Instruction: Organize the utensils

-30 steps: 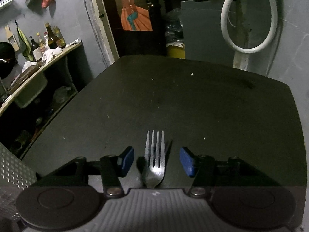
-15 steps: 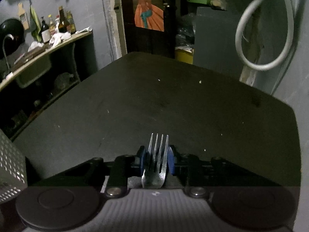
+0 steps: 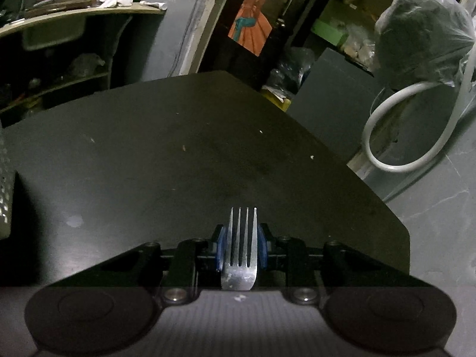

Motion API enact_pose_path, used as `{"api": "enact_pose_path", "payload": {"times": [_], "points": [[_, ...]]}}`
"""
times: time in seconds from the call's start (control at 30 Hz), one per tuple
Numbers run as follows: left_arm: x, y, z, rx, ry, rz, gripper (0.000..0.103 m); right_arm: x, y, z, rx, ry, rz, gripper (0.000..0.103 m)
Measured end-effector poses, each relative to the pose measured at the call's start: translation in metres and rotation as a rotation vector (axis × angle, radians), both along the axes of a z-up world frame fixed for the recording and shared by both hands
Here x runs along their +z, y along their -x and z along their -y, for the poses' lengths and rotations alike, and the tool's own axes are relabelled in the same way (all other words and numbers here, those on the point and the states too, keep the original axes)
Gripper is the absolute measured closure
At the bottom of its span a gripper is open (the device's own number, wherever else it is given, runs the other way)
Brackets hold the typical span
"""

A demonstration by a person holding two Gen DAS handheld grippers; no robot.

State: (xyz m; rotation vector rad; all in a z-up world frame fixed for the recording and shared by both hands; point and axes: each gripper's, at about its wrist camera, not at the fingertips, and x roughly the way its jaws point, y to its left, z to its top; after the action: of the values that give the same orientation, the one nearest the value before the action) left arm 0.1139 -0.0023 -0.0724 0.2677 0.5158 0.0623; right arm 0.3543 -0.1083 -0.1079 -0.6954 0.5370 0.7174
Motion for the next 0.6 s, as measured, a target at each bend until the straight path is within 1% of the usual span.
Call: {"api": "enact_pose_path", "payload": {"times": [0.1,0.23,0.37,0.6], "points": [[0.000,-0.001,-0.001,-0.004,0.000,-0.001,0.018,0.005,0.004,0.005,-0.016,-0.033,0.012,0.078],[0.000,-0.002,-0.002,-0.010,0.001,0.000,0.018,0.021,0.009,0.014,-0.029,-0.099,0.045,0.079],[-0.001,-0.004,-0.003,-0.018,0.001,0.000,0.018,0.041,0.022,0.026,-0.041,-0.177,0.093,0.079],[-0.002,-0.004,-0.006,-0.035,-0.002,-0.001,0.018,0.069,0.042,0.049,-0.093,-0.317,0.153,0.079]]}}
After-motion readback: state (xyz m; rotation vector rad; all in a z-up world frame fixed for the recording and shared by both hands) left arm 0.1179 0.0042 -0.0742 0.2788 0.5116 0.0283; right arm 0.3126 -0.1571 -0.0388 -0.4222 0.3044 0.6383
